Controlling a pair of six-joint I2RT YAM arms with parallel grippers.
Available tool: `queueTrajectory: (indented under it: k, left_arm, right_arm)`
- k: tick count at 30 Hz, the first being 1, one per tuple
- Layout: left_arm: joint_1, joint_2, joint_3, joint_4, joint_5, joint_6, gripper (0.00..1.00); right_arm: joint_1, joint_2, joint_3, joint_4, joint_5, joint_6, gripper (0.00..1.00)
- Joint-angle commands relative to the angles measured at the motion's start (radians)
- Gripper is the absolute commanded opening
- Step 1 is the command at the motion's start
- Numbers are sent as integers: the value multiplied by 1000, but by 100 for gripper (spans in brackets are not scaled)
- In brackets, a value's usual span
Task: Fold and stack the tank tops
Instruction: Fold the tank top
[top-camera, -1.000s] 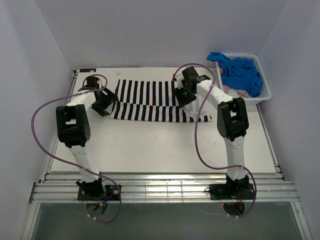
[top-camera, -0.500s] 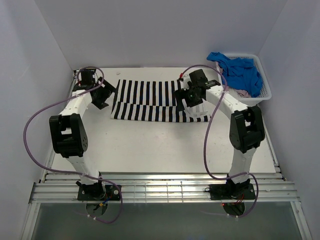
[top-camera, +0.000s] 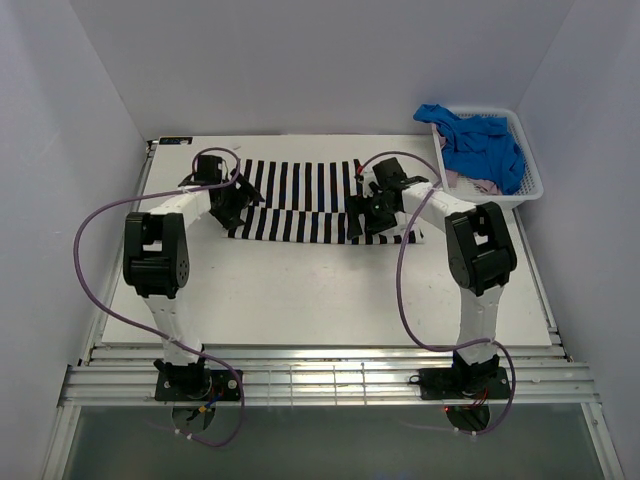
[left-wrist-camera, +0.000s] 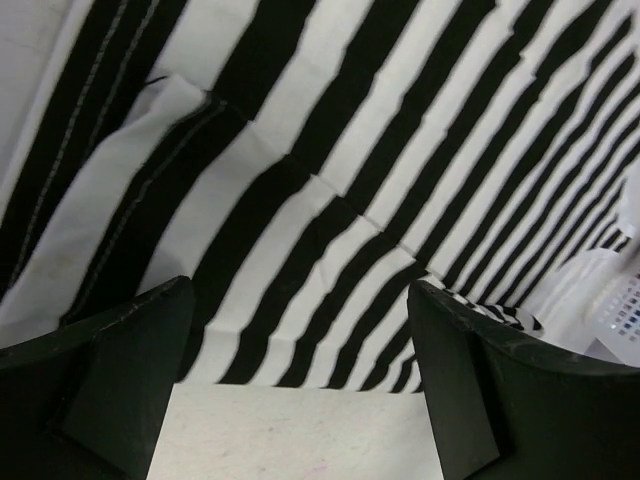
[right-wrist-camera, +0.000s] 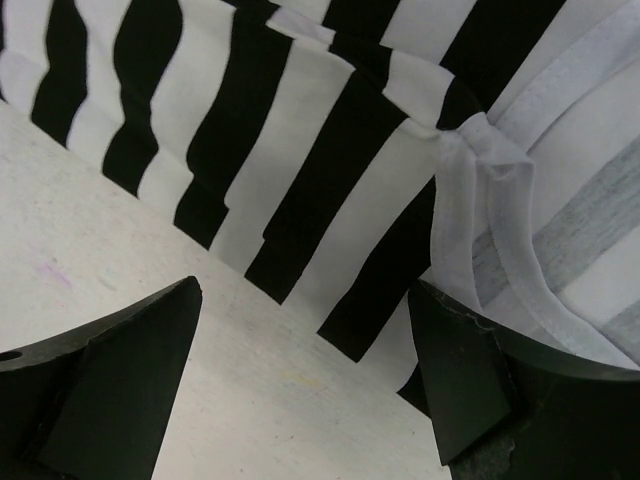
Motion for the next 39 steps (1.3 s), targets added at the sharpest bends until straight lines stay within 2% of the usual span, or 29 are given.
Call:
queueTrajectory:
  k: [1, 5, 10, 14, 18, 24, 28, 32, 35, 39]
  left_arm:
    - [11, 10, -48, 28, -12, 4, 98]
    - [11, -17, -140, 20, -44, 4, 98]
    - [11, -108, -255, -34, -92, 17, 98]
    - [11, -249, -358, -69, -146, 13, 98]
    - [11, -376, -485, -87, -129, -13, 98]
    - [9, -551, -590, -117, -103, -15, 98]
    - [9, -623, -584, -121, -91, 0, 98]
    - [9, -639, -468, -140, -147, 19, 98]
    - [9, -582, -347, -158, -202, 39, 98]
    - [21, -463, -203, -152, -288, 51, 98]
  right_arm:
    - [-8, 11, 10, 24, 21, 24, 90]
    - [-5, -25, -88, 56, -5, 46, 90]
    - [-5, -119, -296, 139, -60, 98, 90]
    - [11, -243, -436, 184, -52, 129, 90]
    - [31, -352, -540, 208, -36, 159, 90]
    - [71, -492, -634, 204, -23, 191, 90]
    - [88, -538, -576, 153, -9, 170, 90]
    - [88, -549, -452, 116, 23, 135, 90]
    - [82, -509, -317, 103, 70, 130, 90]
    - [53, -412, -151, 83, 57, 127, 90]
